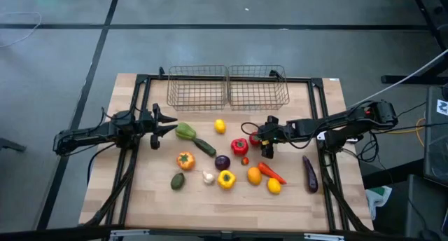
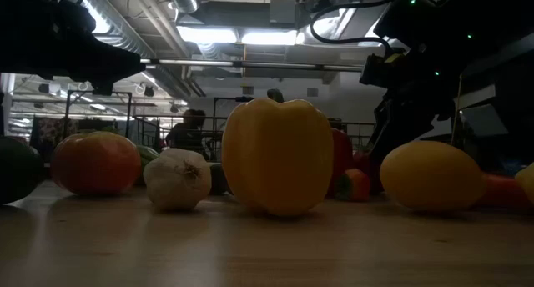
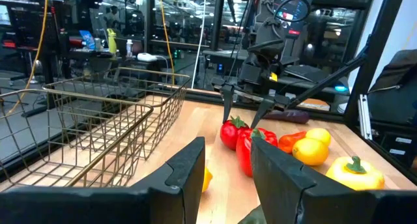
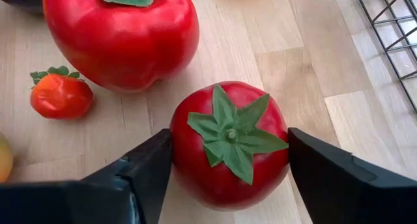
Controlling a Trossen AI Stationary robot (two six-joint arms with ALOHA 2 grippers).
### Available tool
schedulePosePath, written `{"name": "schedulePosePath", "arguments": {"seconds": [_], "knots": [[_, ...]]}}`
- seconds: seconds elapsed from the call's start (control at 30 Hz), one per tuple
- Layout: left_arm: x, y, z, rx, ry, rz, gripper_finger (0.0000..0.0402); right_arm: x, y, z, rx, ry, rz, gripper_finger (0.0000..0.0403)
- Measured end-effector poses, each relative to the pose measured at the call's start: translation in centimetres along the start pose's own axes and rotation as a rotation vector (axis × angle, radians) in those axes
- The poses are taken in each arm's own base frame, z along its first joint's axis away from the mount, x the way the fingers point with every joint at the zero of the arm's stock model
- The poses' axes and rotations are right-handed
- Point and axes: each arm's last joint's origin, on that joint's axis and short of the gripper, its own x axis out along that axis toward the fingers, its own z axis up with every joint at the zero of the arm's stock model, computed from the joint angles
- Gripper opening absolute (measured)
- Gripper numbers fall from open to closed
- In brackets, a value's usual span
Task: Sort produce into baskets
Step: Put the big red tomato into the right golden wire basket
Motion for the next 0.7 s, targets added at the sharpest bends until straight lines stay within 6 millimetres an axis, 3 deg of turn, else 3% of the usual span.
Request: {"name": "schedulePosePath", "arguments": {"seconds": [0.33, 0.7], "knots": [[0.0, 0.0, 0.0, 0.0, 0.0, 0.0, 0.0121, 0.0, 0.0, 0.2, -0.002, -0.01, 0.002, 0.0272], [0.0, 0.0, 0.0, 0.0, 0.0, 0.0, 0.0121, -1.3, 0.2, 3.3, -0.112, -0.06, -0.014, 0.0271]]}}
